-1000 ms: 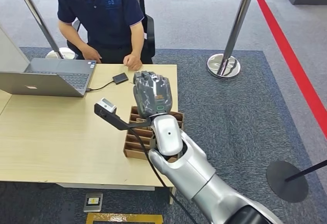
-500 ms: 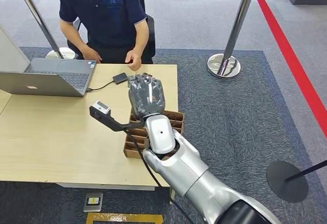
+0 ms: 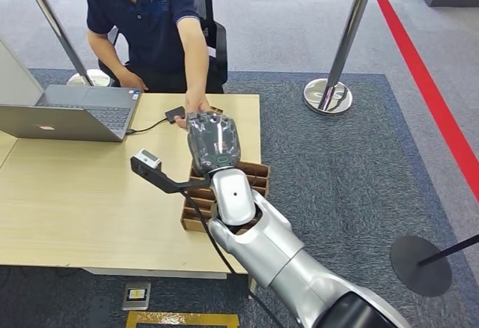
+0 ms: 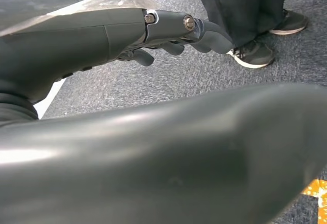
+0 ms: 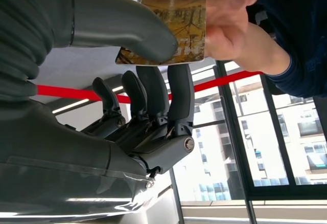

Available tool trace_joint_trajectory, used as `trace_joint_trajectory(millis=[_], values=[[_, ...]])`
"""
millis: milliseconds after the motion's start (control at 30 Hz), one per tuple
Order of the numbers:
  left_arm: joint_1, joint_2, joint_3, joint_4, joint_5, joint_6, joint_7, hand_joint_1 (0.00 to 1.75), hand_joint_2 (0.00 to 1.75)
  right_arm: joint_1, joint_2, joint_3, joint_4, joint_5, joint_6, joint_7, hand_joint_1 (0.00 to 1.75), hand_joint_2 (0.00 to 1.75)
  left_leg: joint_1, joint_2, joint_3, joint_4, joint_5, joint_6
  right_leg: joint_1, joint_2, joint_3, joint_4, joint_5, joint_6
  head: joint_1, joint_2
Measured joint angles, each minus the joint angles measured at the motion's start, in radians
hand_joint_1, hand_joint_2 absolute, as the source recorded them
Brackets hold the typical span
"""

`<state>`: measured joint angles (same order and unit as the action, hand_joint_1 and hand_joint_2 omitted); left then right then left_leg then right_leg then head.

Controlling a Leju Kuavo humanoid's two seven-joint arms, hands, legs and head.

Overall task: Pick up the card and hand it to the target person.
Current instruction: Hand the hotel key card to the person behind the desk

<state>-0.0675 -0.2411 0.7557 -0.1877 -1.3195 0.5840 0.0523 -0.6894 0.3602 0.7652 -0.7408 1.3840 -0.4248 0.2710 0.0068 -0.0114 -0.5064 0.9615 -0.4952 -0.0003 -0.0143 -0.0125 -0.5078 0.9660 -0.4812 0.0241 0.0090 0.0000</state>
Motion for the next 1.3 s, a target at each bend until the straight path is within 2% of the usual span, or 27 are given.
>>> trace_joint_trajectory(millis=[1300], values=[[0.000, 0.000, 0.000, 0.000, 0.000, 0.000, 0.000, 0.00, 0.00, -0.002, 0.000, 0.000, 0.003, 0.000, 0.000, 0.000, 1.36, 1.75, 0.000, 0.000, -0.003, 0.000, 0.000, 0.000, 0.000, 0.000, -0.003, 0.000, 0.000, 0.000, 0.000, 0.000]])
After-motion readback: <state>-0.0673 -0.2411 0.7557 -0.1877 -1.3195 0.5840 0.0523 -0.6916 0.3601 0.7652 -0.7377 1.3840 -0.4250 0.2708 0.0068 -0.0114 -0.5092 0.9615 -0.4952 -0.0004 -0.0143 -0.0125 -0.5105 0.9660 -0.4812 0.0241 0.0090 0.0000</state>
